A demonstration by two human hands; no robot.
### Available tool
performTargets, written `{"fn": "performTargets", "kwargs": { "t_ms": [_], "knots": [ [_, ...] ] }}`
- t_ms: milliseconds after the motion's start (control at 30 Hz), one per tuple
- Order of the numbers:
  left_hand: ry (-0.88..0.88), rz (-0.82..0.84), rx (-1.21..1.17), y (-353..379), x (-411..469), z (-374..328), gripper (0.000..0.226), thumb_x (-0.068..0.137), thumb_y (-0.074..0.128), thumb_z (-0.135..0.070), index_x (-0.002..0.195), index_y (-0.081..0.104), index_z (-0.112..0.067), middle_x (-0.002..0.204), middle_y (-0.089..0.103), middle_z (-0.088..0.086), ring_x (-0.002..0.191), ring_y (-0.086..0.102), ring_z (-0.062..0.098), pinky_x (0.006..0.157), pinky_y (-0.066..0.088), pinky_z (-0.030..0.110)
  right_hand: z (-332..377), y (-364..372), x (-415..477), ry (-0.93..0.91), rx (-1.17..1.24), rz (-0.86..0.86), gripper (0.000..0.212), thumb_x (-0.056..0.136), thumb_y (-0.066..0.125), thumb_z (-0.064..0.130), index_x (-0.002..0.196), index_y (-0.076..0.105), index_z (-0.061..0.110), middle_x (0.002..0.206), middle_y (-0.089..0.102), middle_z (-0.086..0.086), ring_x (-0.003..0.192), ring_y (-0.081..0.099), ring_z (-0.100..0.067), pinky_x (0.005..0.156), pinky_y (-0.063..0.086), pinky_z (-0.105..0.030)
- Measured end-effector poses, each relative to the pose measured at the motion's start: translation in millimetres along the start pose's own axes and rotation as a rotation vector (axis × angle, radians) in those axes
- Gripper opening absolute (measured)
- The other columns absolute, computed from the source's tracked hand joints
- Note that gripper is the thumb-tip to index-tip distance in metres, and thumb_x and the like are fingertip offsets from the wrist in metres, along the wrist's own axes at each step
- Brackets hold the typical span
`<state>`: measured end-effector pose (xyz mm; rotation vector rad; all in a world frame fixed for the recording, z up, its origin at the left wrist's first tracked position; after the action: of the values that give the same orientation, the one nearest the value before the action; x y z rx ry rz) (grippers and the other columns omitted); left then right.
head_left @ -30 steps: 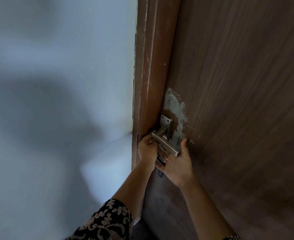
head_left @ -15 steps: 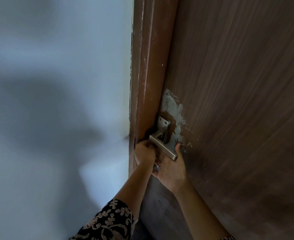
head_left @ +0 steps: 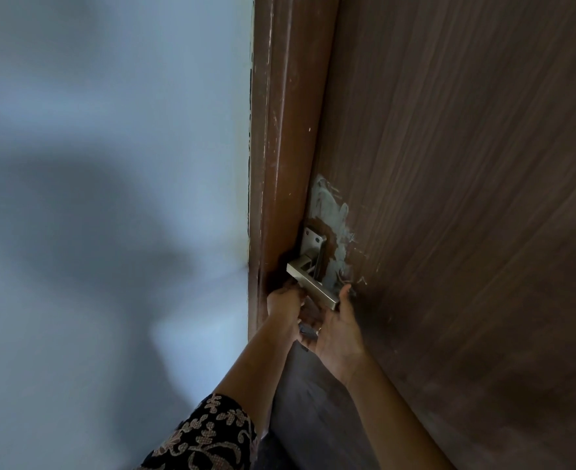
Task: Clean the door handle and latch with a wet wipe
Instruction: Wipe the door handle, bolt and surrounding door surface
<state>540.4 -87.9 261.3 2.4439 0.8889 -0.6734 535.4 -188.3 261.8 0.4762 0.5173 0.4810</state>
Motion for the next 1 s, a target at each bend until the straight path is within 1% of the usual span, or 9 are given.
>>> {"fn": "performTargets", "kwargs": {
  "t_ms": [133, 233, 300, 400, 467, 600, 667, 867, 1000],
  "knots": [
    [-0.016, 0.041, -0.024, 2.9, -12.0, 3.8, 0.013, 0.089, 0.060, -0.021, 0.089, 0.069, -0.013, 0.079, 0.063, 0.001, 0.070, 0.052, 0.013, 0.059, 0.040, 0.025, 5.5, -3.0, -2.9, -0.044, -0.122, -0.007, 0.070, 0.089, 0.020, 0.067, 0.127, 0.054, 0.019, 0.127, 0.060, -0.013, 0.118, 0.056, -0.025, 0.098, 0.045, -0.041],
    [-0.016, 0.069, -0.074, 9.5, -20.8, 0.7, 0.018, 0.094, 0.051, -0.018, 0.092, 0.067, -0.009, 0.079, 0.064, 0.004, 0.072, 0.058, 0.016, 0.058, 0.043, 0.026, 15.6, -2.0, -2.7, -0.091, -0.148, 0.014, 0.070, 0.088, 0.017, 0.068, 0.134, 0.050, 0.027, 0.132, 0.057, -0.012, 0.123, 0.052, -0.027, 0.105, 0.039, -0.047],
    [0.003, 0.059, -0.088, 11.2, -22.0, -0.9, 0.021, 0.094, 0.048, -0.014, 0.087, 0.067, -0.008, 0.073, 0.063, 0.005, 0.064, 0.058, 0.015, 0.054, 0.044, 0.025, 21.1, -0.4, -3.8, -0.085, -0.136, 0.054, 0.068, 0.089, 0.013, 0.068, 0.134, 0.049, 0.031, 0.134, 0.055, -0.011, 0.123, 0.051, -0.025, 0.103, 0.041, -0.044],
    [0.056, 0.067, -0.063, 9.7, -23.3, 0.8, 0.023, 0.094, 0.049, -0.017, 0.096, 0.068, -0.005, 0.080, 0.067, 0.007, 0.066, 0.062, 0.017, 0.055, 0.047, 0.026, 23.3, -1.6, -3.3, -0.086, -0.160, 0.078, 0.067, 0.089, 0.012, 0.068, 0.133, 0.049, 0.034, 0.136, 0.053, -0.013, 0.110, 0.055, -0.020, 0.083, 0.046, -0.035],
    [0.080, 0.070, -0.043, 8.1, -22.8, 4.2, 0.025, 0.094, 0.050, -0.019, 0.098, 0.069, -0.004, 0.082, 0.068, 0.007, 0.067, 0.063, 0.017, 0.054, 0.048, 0.025, 22.2, -1.8, -3.9, -0.088, -0.178, 0.080, 0.066, 0.089, 0.011, 0.069, 0.130, 0.051, 0.037, 0.137, 0.052, -0.011, 0.118, 0.053, -0.023, 0.092, 0.045, -0.039],
    [0.098, 0.033, 0.020, 6.0, -25.3, 3.5, 0.020, 0.092, 0.053, -0.014, 0.077, 0.065, -0.008, 0.055, 0.060, 0.001, 0.032, 0.051, 0.006, 0.031, 0.036, 0.012, 16.6, -5.1, -1.6, -0.069, -0.194, 0.067, 0.066, 0.087, 0.012, 0.070, 0.132, 0.048, 0.039, 0.141, 0.048, -0.008, 0.128, 0.046, -0.024, 0.104, 0.038, -0.044],
    [0.070, 0.039, 0.061, 5.4, -27.1, 3.2, 0.020, 0.091, 0.057, -0.013, 0.074, 0.065, -0.007, 0.057, 0.058, 0.004, 0.027, 0.049, 0.005, 0.029, 0.036, 0.013, 11.1, -8.7, 1.9, -0.036, -0.173, 0.055, 0.070, 0.086, 0.015, 0.072, 0.138, 0.044, 0.034, 0.143, 0.046, -0.010, 0.131, 0.043, -0.025, 0.107, 0.035, -0.047],
    [0.024, -0.045, 0.070, 3.1, -14.2, 7.4, 0.010, 0.086, 0.065, -0.015, 0.081, 0.069, -0.008, 0.092, 0.072, 0.011, 0.082, 0.068, 0.024, 0.071, 0.053, 0.035, 4.6, -4.5, 1.8, 0.035, -0.079, -0.024, 0.073, 0.085, 0.023, 0.073, 0.127, 0.054, 0.022, 0.128, 0.056, -0.011, 0.120, 0.050, -0.022, 0.096, 0.042, -0.042],
    [0.041, -0.064, 0.083, 3.3, -4.9, 5.5, 0.019, 0.089, 0.057, -0.018, 0.087, 0.073, -0.007, 0.088, 0.072, 0.009, 0.079, 0.067, 0.030, 0.080, 0.054, 0.048, 2.2, -4.6, 2.2, 0.043, 0.062, -0.003, 0.073, 0.087, 0.024, 0.071, 0.128, 0.055, 0.019, 0.129, 0.058, -0.010, 0.123, 0.050, -0.025, 0.098, 0.043, -0.043]
  ]
}}
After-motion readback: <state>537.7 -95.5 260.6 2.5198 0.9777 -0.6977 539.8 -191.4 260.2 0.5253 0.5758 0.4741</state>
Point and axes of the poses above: each hand's wrist, its own x-axis towards the middle knuckle, its own y-axis out of the palm, z = x × y, the point moved 1 cm from there along x, towards the middle knuckle
